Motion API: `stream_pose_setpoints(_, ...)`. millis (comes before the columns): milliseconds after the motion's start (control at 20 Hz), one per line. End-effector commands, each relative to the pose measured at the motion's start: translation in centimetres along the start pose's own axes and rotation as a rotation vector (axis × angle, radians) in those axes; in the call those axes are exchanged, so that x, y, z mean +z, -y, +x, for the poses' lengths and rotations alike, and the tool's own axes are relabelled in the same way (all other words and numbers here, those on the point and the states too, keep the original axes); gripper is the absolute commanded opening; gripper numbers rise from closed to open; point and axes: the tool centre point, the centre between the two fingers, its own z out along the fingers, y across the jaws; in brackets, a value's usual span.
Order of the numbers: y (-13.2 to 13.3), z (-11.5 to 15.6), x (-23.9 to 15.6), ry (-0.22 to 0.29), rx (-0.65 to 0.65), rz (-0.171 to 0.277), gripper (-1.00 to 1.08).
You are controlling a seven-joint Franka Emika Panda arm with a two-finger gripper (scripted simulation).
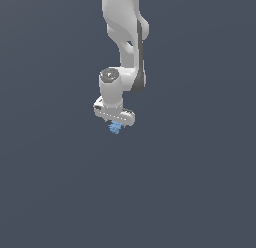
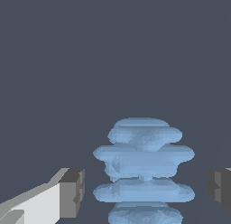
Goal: Pick up the object and move it to a goal position.
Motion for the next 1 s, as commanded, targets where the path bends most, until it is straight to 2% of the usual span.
stream_pose_setpoints(0,0.0,-0.1,1.1,0.0,0.001,0.0,1.0)
stream_pose_setpoints(350,0.0,0.0,2.4,0.0,0.001,0.0,1.0)
stream_pose_setpoints(400,0.0,0.0,2.4,0.0,0.001,0.0,-1.0)
stream_pose_setpoints(950,0.0,0.1,2.3,-0.003,0.001,0.001,-1.0)
